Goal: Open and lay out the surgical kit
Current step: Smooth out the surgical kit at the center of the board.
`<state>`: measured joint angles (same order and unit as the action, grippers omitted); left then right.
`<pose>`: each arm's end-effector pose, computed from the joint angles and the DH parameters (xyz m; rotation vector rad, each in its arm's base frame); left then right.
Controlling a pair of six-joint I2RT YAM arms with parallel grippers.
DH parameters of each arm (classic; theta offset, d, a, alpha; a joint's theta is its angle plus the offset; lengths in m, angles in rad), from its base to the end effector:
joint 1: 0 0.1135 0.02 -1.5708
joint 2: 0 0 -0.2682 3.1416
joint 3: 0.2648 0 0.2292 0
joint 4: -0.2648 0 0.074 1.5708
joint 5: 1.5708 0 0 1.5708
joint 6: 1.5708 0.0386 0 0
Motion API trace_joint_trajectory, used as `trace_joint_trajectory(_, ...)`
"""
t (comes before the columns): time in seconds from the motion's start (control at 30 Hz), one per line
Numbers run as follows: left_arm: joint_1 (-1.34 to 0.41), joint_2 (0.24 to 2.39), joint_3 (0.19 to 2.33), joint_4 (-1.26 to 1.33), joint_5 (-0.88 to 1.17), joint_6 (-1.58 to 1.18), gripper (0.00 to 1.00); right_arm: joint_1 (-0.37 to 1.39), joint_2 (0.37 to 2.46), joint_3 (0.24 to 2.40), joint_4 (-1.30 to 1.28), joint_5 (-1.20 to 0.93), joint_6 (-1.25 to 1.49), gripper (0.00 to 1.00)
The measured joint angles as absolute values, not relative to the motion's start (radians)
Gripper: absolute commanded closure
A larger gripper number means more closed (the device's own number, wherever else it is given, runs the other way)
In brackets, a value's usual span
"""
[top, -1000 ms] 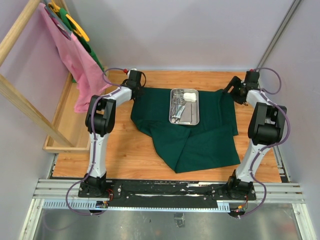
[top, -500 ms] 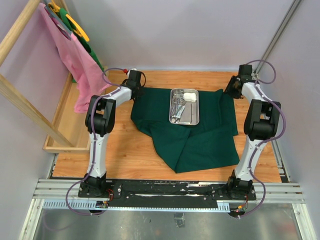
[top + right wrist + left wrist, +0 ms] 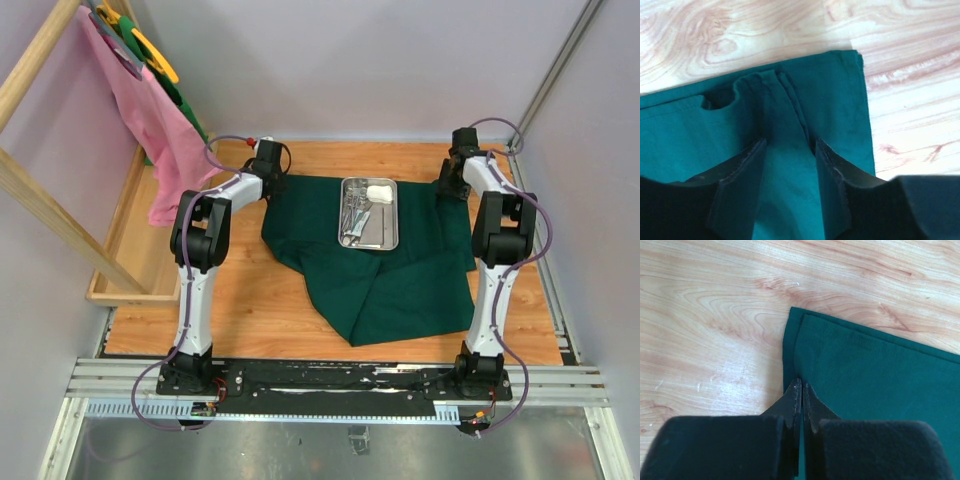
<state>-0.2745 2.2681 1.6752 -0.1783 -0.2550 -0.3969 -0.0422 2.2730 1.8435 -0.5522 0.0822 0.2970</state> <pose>0.4734 -0.1232 0.1676 -0.2659 2.2960 -0.0419 0.4813 -0.0235 0.1872 0.4613 2.5054 -0.0057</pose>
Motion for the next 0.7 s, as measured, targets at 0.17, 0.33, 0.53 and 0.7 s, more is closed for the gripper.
trace_joint_trajectory(0.17, -0.273, 2.267, 1.675, -0.179, -0.25, -0.397, 1.0, -0.027, 2.299, 1.884, -0.575, 0.106, 0.274, 0.74)
trace_joint_trajectory(0.33, -0.271, 2.267, 1.675, -0.179, -0.248, -0.397, 1.0, -0.024, 2.299, 1.884, -0.575, 0.122, 0.269, 0.79)
trace_joint_trajectory(0.53, -0.271, 2.267, 1.675, -0.179, -0.248, -0.397, 1.0, -0.026, 2.292, 1.876, -0.572, 0.142, 0.273, 0.87)
trace_joint_trajectory(0.7, -0.27, 2.267, 1.675, -0.179, -0.246, -0.397, 1.0, -0.043, 2.281, 1.856, -0.57, 0.141, 0.289, 0.95)
